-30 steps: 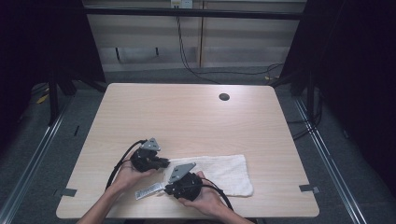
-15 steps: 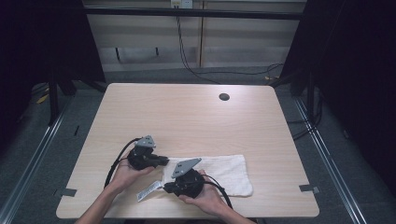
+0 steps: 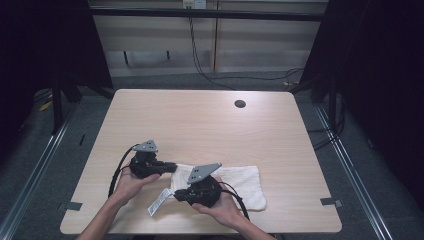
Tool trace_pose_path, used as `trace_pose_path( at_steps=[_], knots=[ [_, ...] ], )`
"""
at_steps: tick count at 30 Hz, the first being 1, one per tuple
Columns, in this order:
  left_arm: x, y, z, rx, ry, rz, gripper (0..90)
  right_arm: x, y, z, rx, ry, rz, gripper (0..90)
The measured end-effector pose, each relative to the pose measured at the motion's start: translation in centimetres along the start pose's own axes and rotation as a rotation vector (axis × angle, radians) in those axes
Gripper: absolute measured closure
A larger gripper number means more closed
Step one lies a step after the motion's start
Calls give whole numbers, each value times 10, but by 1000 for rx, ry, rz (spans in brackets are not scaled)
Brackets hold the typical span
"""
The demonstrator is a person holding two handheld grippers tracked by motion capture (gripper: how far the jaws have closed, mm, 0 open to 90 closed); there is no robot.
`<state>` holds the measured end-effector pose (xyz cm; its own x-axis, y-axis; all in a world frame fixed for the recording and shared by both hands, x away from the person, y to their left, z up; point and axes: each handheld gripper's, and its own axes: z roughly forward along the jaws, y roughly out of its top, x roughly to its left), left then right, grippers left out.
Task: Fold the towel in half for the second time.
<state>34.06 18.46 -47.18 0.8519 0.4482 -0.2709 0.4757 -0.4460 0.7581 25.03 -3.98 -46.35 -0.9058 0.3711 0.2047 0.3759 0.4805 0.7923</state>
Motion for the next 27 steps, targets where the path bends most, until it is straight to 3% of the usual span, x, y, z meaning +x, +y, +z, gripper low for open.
trace_pose_path(
  at_steps=[8,11,22,27],
  knots=[
    [2,2,-13,-31,15,-9,857,1,12,-1,-32,15,3,852],
    [3,4,-17,-25,48,6,857,0,17,2,-49,20,4,852],
    [10,7,-41,-78,60,-18,857,2,40,10,-89,47,-10,852],
    [15,4,-45,-75,77,-34,857,4,50,18,-72,42,-34,852]
  ],
)
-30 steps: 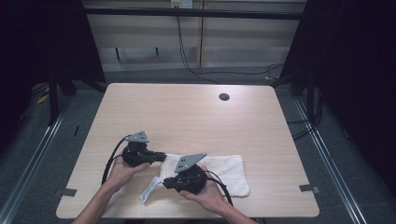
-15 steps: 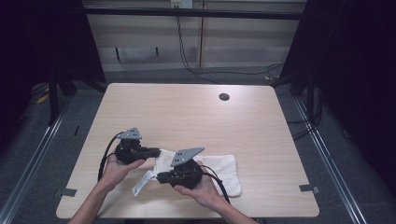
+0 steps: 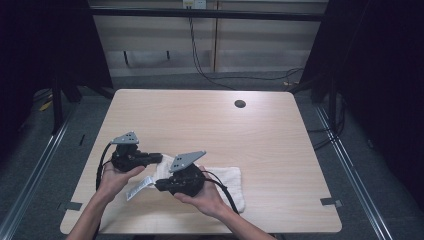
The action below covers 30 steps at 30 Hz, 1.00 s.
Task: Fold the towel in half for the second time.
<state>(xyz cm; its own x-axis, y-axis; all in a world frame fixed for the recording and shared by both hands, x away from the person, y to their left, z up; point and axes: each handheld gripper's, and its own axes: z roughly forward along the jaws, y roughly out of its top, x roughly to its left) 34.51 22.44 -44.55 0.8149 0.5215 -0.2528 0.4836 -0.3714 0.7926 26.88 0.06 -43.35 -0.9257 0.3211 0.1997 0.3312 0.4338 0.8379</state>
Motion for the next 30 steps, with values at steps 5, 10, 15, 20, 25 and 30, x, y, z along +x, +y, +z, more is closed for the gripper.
trace_pose_path(
  at_steps=[5,10,15,20,25,30],
  knots=[
    [3,-2,-1,4,7,-14,857,0,3,11,18,9,2,852],
    [4,-2,-15,-15,17,-27,857,2,13,9,-11,19,-9,853],
    [6,2,-29,-48,36,-31,857,3,25,10,-40,26,-20,853],
    [1,11,-39,-64,57,-1,857,9,36,17,-56,40,-31,854],
    [-2,13,-38,-59,57,6,857,10,36,17,-71,46,-28,854],
    [-5,18,-28,-29,41,20,857,9,27,6,-75,28,-24,854]
  ],
)
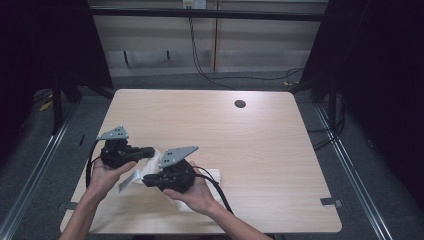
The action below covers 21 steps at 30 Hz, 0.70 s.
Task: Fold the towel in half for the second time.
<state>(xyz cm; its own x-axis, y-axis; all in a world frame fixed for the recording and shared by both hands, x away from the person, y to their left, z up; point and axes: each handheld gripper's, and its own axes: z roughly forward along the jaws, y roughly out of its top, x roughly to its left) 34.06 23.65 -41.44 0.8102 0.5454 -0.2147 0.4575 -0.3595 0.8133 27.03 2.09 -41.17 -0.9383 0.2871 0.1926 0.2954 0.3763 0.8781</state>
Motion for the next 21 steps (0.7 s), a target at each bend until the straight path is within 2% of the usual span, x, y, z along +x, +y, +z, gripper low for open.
trace_pose_path(
  at_steps=[4,11,16,21],
  knots=[
    [-6,9,9,14,-10,20,857,-3,-10,-12,-26,-9,27,853],
    [-12,13,30,43,-42,17,857,-4,-14,-30,-24,-49,30,853],
    [-19,17,47,80,-63,36,857,-5,-26,-40,-26,-69,49,853],
    [-27,22,62,98,-86,52,857,-4,-33,-50,-36,-101,45,853]
  ],
)
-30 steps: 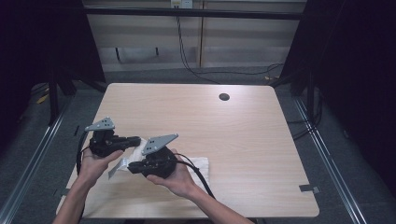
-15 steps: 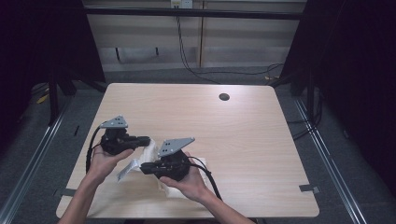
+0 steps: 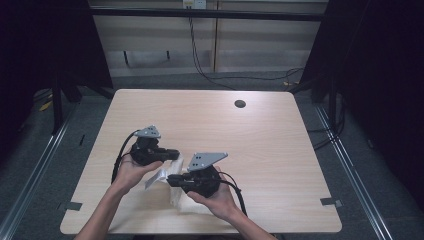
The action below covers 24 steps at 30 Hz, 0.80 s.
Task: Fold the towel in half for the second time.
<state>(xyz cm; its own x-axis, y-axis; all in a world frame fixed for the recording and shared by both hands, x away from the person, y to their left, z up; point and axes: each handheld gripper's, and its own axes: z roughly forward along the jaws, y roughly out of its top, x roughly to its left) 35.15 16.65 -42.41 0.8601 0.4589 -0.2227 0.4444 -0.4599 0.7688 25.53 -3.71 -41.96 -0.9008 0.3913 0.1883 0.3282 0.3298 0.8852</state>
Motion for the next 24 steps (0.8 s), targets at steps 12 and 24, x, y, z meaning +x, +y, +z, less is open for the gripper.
trace_pose_path(
  at_steps=[12,24],
  knots=[
    [-11,7,33,40,-21,9,856,-7,-18,-19,39,-32,24,853],
    [-17,0,66,75,-50,-3,855,-11,-43,-35,68,-84,36,852]
  ],
)
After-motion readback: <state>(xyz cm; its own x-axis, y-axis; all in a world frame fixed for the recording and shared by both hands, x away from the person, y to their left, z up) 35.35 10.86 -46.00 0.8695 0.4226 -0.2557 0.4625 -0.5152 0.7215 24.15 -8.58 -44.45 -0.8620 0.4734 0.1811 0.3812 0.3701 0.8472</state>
